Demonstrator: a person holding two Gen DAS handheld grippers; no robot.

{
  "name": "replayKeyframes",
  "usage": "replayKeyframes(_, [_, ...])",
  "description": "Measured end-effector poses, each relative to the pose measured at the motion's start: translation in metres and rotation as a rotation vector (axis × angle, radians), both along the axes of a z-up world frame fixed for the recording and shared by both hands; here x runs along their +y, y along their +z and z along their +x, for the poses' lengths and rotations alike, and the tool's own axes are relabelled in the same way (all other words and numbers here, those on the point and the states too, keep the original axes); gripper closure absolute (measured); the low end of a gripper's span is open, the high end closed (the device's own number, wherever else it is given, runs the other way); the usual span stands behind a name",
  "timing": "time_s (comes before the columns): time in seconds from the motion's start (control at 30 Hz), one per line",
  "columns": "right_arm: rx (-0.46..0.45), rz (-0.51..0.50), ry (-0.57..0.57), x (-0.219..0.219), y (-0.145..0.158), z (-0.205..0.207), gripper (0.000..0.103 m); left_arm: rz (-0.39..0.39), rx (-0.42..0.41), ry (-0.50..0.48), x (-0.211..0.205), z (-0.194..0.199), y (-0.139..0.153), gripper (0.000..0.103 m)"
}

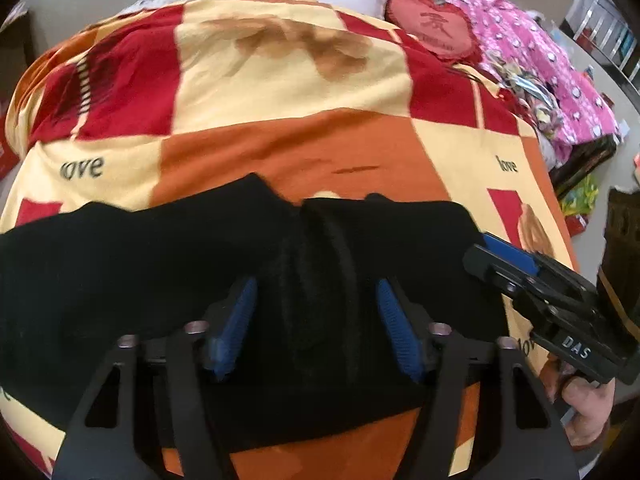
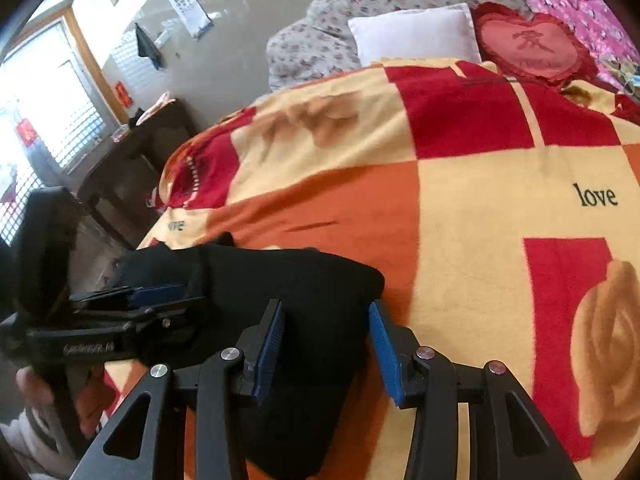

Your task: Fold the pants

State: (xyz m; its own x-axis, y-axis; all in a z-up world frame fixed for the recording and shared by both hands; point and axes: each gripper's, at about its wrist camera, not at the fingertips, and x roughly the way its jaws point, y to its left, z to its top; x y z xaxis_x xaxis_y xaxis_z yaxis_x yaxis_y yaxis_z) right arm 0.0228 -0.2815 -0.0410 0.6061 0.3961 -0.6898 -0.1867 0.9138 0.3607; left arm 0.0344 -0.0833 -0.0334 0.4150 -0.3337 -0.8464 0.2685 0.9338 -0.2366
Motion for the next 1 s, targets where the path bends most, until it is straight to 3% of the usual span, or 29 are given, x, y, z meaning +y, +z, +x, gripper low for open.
replayKeyframes(0.03, [-0.003,-0.002,-0.006,0.001,0.003,-0.003,0.06,0.008,0.008,-0.012,-0.005,0.0,-0.001,0.079])
replayKeyframes(0.1, [-0.019,-0.025,-0.005,0.005,0.007,-0.004,0.06,0.018,-0.005,-0.005,-0.006,-0.001,0.001,0.087])
replayKeyframes(0.3, [-0.082,-0.095,0.069,0.035,0.024,-0.007,0.06,0.012,-0.036,0.033,0.021,-0.01,0.015,0.088])
replayKeyframes(0.4, [-0.052,-0.165,0.077,0.05,0.012,0.006,0.06,0.018,-0.021,0.057,0.027,-0.008,0.008,0.088])
replayKeyframes(0.57, [-0.041,-0.198,0.069,0.057,0.003,0.016,0.06,0.005,-0.007,0.074,0.027,-0.004,0.0,0.088])
replayKeyframes(0.83, [-0.06,-0.197,0.071,0.057,0.025,-0.016,0.06,0.009,-0.013,0.085,0.027,-0.008,0.001,0.085])
replayKeyframes(1.0, [-0.032,-0.239,0.098,0.067,0.011,-0.032,0.06,0.008,-0.017,0.089,0.029,-0.012,0.002,0.081])
